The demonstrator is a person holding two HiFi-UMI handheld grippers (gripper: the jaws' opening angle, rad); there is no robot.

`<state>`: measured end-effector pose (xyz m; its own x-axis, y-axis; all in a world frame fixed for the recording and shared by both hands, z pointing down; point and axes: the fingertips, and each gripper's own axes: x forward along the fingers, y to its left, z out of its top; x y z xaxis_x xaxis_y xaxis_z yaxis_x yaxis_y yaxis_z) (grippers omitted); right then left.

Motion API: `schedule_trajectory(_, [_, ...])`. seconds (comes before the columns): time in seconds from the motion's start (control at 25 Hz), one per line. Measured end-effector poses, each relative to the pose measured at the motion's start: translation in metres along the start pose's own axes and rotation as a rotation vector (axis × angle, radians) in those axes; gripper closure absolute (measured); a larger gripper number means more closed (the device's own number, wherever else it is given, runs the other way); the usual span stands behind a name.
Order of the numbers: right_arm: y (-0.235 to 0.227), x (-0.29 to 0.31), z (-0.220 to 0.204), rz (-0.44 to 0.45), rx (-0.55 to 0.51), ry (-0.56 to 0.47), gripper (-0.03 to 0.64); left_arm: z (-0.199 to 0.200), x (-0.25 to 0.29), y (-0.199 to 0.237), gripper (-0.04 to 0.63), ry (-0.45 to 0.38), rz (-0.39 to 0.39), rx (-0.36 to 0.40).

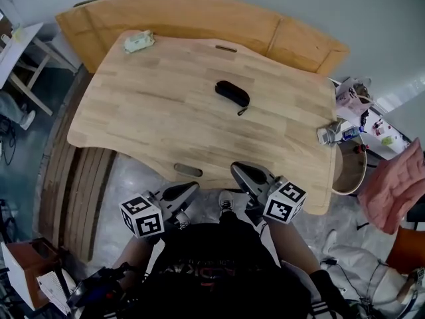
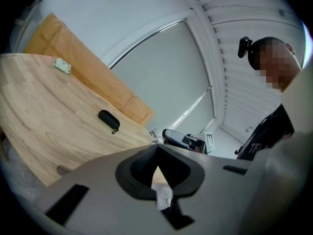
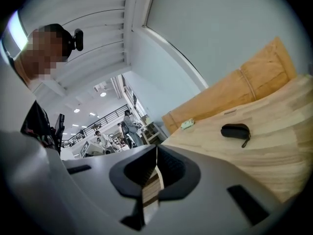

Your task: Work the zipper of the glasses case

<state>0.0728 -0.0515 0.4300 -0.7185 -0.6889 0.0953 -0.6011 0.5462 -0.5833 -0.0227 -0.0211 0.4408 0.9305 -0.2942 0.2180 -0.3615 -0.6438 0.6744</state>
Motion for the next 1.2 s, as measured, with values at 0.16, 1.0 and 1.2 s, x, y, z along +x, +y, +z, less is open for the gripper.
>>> schedule_trajectory(0.16, [-0.034,-0.003,0.015,-0.023,-0.018,0.011,0.603,0.005,0.021,0.005,0.584,-0.016,0.024,-0.007])
schedule_trajectory(1.0, [-0.261,0.063,0.04,-0.248,-0.374,0.305,0.568,0.006,0.05,0.019,0.584,-0.096,0.268,-0.124])
schedule_trajectory(1.2, [-0.292,0.087,0.032,-0.288,-0.447,0.39,0.359,0.004,0.048,0.021,0.584,-0.102,0.295,-0.144])
